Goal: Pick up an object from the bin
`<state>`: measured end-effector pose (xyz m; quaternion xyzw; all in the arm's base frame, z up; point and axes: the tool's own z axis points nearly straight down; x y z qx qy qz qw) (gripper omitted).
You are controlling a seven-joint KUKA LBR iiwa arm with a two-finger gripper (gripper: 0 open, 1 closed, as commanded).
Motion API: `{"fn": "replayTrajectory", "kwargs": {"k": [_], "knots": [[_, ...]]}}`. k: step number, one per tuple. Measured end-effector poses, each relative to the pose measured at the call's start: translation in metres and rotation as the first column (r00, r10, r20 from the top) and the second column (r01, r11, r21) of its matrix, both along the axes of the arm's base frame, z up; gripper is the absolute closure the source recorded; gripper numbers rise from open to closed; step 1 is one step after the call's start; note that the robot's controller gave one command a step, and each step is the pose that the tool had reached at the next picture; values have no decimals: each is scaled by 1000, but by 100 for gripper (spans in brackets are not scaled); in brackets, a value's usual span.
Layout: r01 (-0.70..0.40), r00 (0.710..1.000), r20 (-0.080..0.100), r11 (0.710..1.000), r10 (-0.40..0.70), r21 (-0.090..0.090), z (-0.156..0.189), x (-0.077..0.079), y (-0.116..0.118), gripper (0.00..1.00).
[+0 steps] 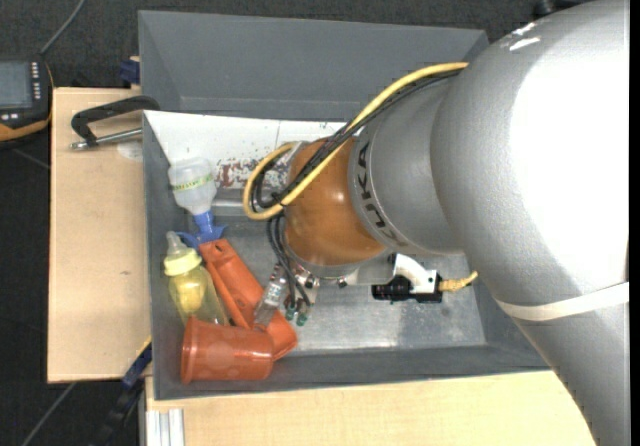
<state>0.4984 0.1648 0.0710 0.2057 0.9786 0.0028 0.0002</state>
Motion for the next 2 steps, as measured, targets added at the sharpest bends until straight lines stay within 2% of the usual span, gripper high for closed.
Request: {"fn": "replayTrajectory", "kwargs": {"k": [2], "knots": [[1, 1000, -1, 1000, -1, -1, 3, -1, 0, 100]]}}
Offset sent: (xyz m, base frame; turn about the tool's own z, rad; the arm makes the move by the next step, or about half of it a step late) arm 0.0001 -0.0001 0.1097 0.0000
